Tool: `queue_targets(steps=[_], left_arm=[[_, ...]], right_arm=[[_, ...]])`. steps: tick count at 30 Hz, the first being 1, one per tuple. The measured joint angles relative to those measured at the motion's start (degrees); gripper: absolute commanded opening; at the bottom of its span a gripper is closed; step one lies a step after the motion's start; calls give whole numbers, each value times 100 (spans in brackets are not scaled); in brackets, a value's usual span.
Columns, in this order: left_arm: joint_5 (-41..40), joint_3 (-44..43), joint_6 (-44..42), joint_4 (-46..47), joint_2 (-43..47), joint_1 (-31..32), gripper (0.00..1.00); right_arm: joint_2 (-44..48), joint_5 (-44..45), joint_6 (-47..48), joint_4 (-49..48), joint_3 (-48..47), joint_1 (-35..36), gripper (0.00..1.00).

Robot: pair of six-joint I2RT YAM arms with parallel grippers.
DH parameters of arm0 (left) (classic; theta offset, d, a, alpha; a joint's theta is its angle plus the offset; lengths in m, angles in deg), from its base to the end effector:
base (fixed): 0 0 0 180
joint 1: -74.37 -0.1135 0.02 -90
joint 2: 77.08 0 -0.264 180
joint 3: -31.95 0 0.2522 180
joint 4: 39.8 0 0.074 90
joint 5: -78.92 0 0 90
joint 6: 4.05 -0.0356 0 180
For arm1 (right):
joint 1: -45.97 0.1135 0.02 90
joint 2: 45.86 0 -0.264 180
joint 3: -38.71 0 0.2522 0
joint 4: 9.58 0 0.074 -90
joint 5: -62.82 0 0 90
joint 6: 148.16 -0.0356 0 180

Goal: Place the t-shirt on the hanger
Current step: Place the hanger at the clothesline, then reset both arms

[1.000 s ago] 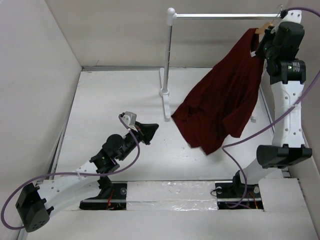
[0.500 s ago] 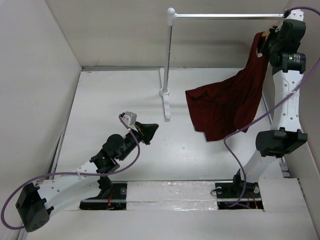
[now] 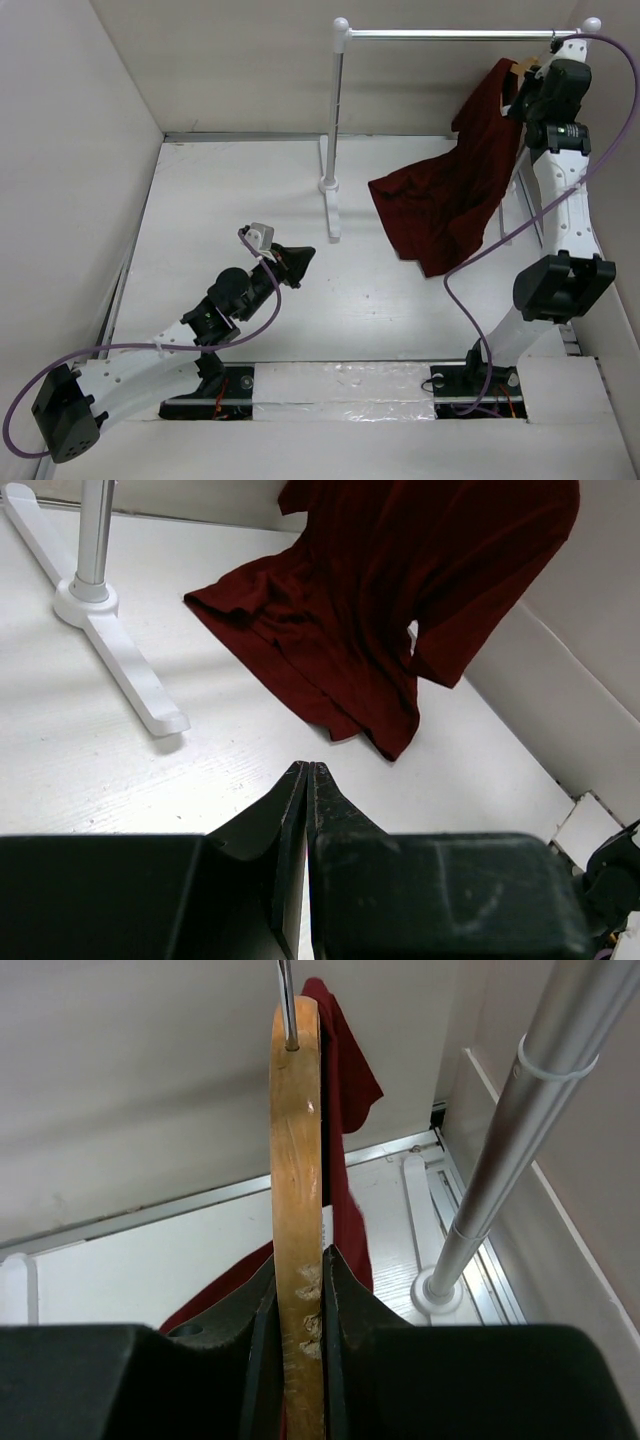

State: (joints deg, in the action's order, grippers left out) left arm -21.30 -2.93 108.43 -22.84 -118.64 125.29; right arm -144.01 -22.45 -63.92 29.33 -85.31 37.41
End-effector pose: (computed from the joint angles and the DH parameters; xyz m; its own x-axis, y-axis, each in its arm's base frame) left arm 0.1185 -0.1359 0.2788 -0.1461 -0.4170 -0.8971 0.6472 0.6455 -0.4055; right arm 0.3862 -0.0611 0.4602 -0.1991 0.1311 -0.9712 0.2490 0.9652 0.0793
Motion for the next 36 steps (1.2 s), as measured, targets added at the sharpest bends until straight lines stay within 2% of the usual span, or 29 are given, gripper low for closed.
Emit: queue_targets(steps=[5, 6, 7, 8, 9, 11, 13, 14, 15, 16, 21, 25, 31, 36], left_arm=[[-28, 0, -4, -13, -39, 0, 0], [-33, 0, -9, -20, -44, 0, 0], [-35, 0, -11, -20, -44, 0, 0], [-37, 0, -13, -17, -42, 0, 2], [-39, 0, -13, -20, -37, 0, 6], [-42, 0, -17, -24, -28, 0, 11], [-66, 0, -22, -28, -7, 0, 22], [-92, 0, -15, -39, 11, 0, 26], [-107, 0, -17, -50, 31, 0, 32], [-122, 0, -17, -59, 44, 0, 34], [-219, 0, -15, -66, 72, 0, 45], [-343, 4, -15, -55, 140, 0, 47], [-748, 114, 24, -146, 511, 0, 50], [-887, 76, 313, -640, 1082, 0, 51]], right_arm=[[216, -2, -50, -87, 223, -11, 0], [254, 2, -68, -105, 258, -11, 6], [284, 9, -83, -125, 291, -11, 26], [313, 22, -118, -153, 332, -11, 37], [350, 57, -166, -173, 380, -15, 54], [452, 153, -273, -181, 490, -33, 65], [599, 256, -358, -212, 610, -50, 75], [684, 304, -417, -199, 647, -52, 77], [791, 348, -455, -210, 693, -57, 86], [914, 393, -516, -205, 728, -68, 100], [1788, 680, -767, -326, 925, -11, 100], [3005, 498, -1147, -726, 1663, 44, 100], [5449, -1235, -2124, -2282, 4096, 332, 100], [6964, -2581, -2553, -2677, 5501, 570, 100]])
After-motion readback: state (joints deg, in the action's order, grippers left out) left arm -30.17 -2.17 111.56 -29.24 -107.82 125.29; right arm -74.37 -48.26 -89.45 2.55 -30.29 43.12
